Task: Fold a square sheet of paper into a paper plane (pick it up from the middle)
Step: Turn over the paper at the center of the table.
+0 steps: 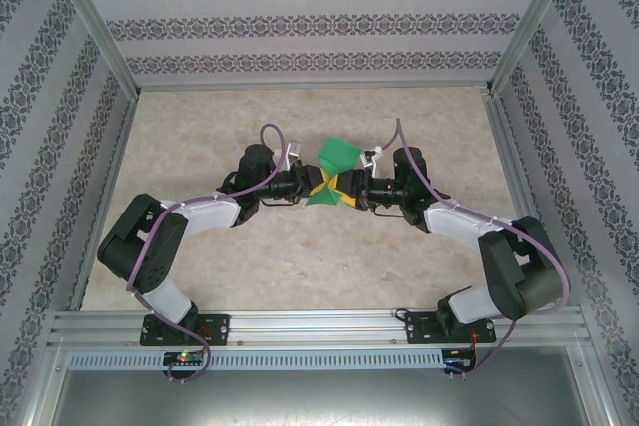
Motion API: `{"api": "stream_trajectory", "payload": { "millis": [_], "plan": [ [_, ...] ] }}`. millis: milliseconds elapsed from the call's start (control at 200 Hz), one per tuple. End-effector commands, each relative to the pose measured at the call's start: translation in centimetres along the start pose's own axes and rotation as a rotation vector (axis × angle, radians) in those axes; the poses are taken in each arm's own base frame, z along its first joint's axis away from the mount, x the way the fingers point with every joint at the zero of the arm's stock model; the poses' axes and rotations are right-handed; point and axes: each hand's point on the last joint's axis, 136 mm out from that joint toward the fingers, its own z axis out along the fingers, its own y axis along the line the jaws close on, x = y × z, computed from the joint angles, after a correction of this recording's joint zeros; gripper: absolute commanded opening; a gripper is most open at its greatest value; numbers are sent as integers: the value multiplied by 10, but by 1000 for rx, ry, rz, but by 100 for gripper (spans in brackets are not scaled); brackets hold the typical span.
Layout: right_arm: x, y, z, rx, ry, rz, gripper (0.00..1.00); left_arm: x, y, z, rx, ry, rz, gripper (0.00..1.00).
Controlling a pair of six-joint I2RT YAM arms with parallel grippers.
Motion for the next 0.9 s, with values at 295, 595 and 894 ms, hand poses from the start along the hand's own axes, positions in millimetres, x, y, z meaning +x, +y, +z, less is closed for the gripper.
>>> {"api": "stream_trajectory", "payload": {
  "millis": [295,595,894],
  "plan": [
    [0,9,-9,-18,-2,-14,29,0,0,1,31,-4,16,16],
    [1,-2,-13,35,7,-4,14,0,-4,0,30,4,27,23],
    [17,-61,-53,508,63,-92,3,0,0,-20,-107,30,100,57]
  ]
}}
